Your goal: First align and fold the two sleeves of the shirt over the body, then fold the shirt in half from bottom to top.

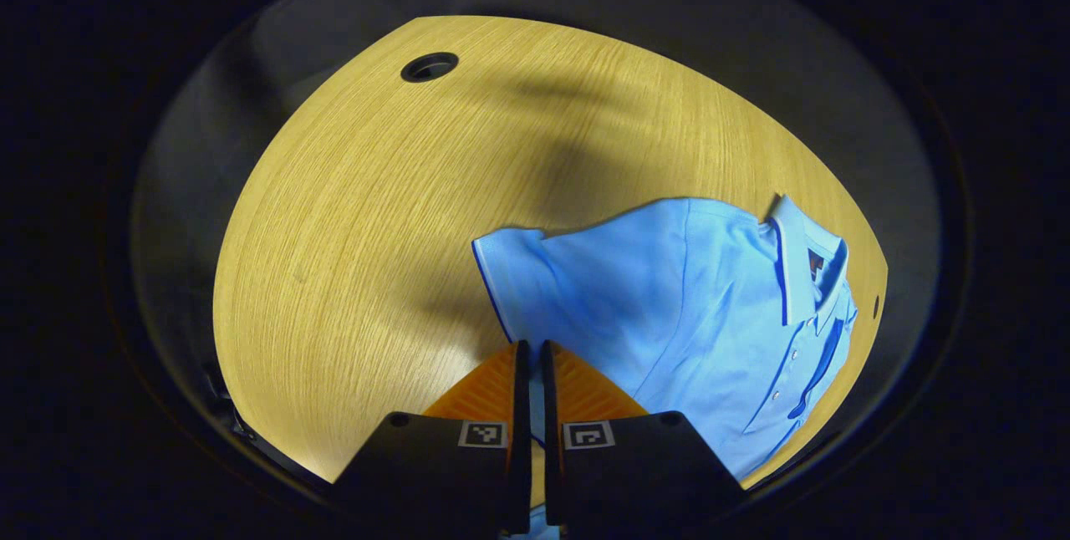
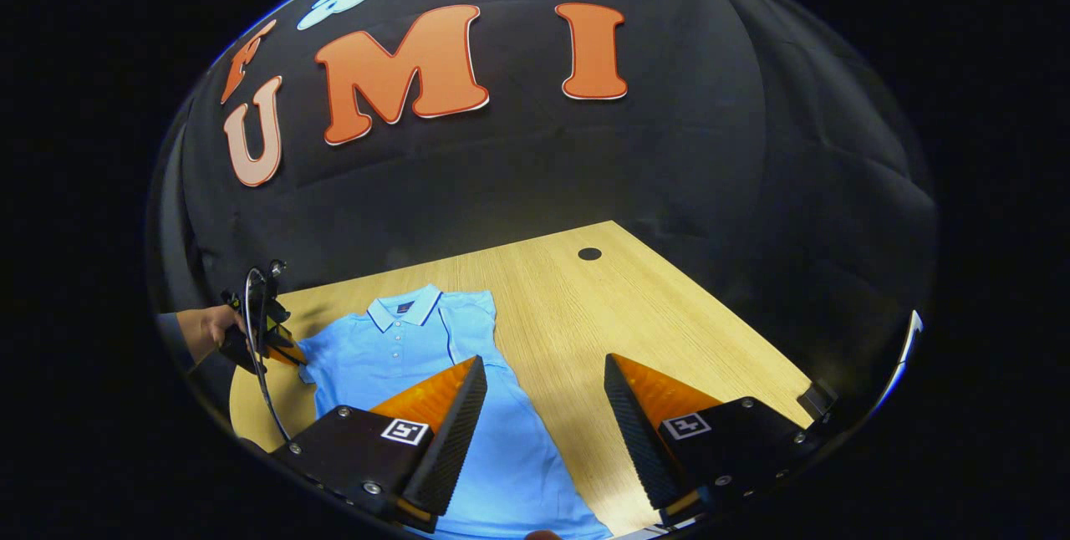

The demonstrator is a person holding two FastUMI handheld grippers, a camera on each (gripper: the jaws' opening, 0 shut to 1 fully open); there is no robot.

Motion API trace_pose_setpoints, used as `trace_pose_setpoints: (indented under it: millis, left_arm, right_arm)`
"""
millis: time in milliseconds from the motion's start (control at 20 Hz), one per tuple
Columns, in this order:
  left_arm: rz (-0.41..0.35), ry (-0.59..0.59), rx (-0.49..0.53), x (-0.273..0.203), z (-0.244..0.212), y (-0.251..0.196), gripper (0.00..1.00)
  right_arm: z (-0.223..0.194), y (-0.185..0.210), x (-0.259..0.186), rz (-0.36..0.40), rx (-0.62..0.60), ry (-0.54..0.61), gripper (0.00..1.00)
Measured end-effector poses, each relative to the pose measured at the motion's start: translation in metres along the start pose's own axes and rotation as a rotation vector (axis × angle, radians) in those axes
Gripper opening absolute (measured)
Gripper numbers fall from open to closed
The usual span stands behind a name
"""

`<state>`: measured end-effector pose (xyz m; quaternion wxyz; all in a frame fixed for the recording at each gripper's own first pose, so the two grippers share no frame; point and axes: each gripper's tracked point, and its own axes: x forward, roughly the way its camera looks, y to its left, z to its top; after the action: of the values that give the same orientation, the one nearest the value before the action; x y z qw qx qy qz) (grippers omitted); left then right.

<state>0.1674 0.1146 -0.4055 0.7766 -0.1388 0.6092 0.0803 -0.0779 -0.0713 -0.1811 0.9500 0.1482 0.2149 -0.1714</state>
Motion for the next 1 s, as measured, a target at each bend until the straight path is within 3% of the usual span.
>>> trace_pose_setpoints:
  millis: [200,550,800,1000]
  left_arm:
    - [-0.073,-0.053,0.074,-0.015,0.007,-0.029,0.11]
    - [-0.165,-0.126,0.295,-0.031,0.015,-0.106,0.11]
    - [-0.180,-0.103,0.507,-0.018,0.002,-0.155,0.11]
    - [-0.218,-0.057,0.584,-0.006,-0.014,-0.183,0.14]
  right_arm:
    - [-0.006,-0.009,-0.010,-0.006,-0.003,0.004,0.86]
    - [-0.024,-0.009,-0.009,-0.017,0.007,0.041,0.86]
    - [-0.037,-0.009,-0.011,-0.027,-0.012,0.075,0.86]
    - [-0.041,-0.009,-0.011,-0.034,-0.004,0.089,0.86]
